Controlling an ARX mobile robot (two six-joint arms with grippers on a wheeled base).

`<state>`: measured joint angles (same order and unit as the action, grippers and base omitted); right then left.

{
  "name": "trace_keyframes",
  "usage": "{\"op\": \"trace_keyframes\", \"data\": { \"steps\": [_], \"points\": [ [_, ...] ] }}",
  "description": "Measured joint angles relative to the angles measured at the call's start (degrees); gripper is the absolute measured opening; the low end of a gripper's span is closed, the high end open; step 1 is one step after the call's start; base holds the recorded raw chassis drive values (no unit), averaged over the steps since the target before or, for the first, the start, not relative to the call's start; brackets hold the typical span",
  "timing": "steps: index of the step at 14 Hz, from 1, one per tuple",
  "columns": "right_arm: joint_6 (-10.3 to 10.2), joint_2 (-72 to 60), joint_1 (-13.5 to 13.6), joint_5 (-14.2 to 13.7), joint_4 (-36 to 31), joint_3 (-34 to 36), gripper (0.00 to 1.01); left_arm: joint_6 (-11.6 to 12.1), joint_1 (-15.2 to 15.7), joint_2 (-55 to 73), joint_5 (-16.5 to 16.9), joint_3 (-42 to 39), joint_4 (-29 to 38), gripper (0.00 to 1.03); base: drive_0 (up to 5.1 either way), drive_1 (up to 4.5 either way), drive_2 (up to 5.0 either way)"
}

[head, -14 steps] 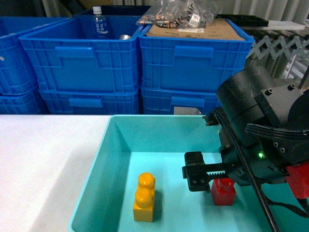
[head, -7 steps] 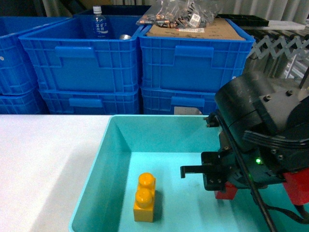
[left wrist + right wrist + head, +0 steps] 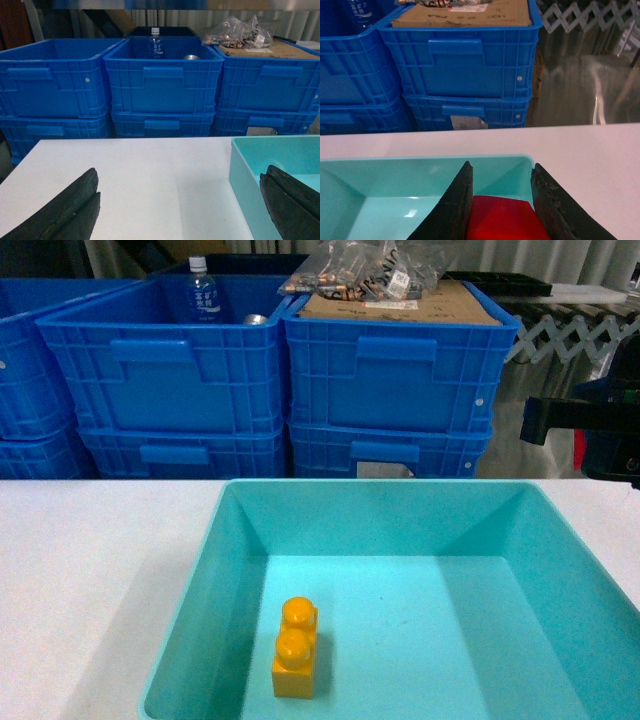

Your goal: Pick red block from blue box to shelf

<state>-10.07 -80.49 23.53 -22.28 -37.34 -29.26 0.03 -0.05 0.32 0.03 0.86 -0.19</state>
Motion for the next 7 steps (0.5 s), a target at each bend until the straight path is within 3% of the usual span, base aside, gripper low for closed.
{"op": "trace_keyframes", "data": {
  "steps": [1,3,5,6,7],
  "points": [
    [4.1,-0.5,-1.6,1.4,-9.7,5.9,0.28,0.0,0.0,0.0,0.0,0.0,0.0,0.98,0.0,0.0,0.0],
    [7.7,4.0,-5.4,3.8,-19.8,14.2,0.28,0.0,0.1,0.0,-0.2,0.0,-0.1,0.98,0.0,0.0,0.0],
    [8.9,12.3,-8.7,7.3,-20.2,16.7,0.28,0.0,0.1,0.0,0.0,0.0,0.0,0.98,0.0,0.0,0.0],
    [9.3,15.2,-10.8,9.3,-17.3,20.1,0.28,0.0,0.1,0.0,-0.1,0.0,0.0,0.98,0.0,0.0,0.0],
    [9.5,15.8,-12.5,11.1,-20.6,23.1,0.28,0.0,0.1,0.0,0.0,0.0,-0.1,0.98,0.0,0.0,0.0]
  ]
}}
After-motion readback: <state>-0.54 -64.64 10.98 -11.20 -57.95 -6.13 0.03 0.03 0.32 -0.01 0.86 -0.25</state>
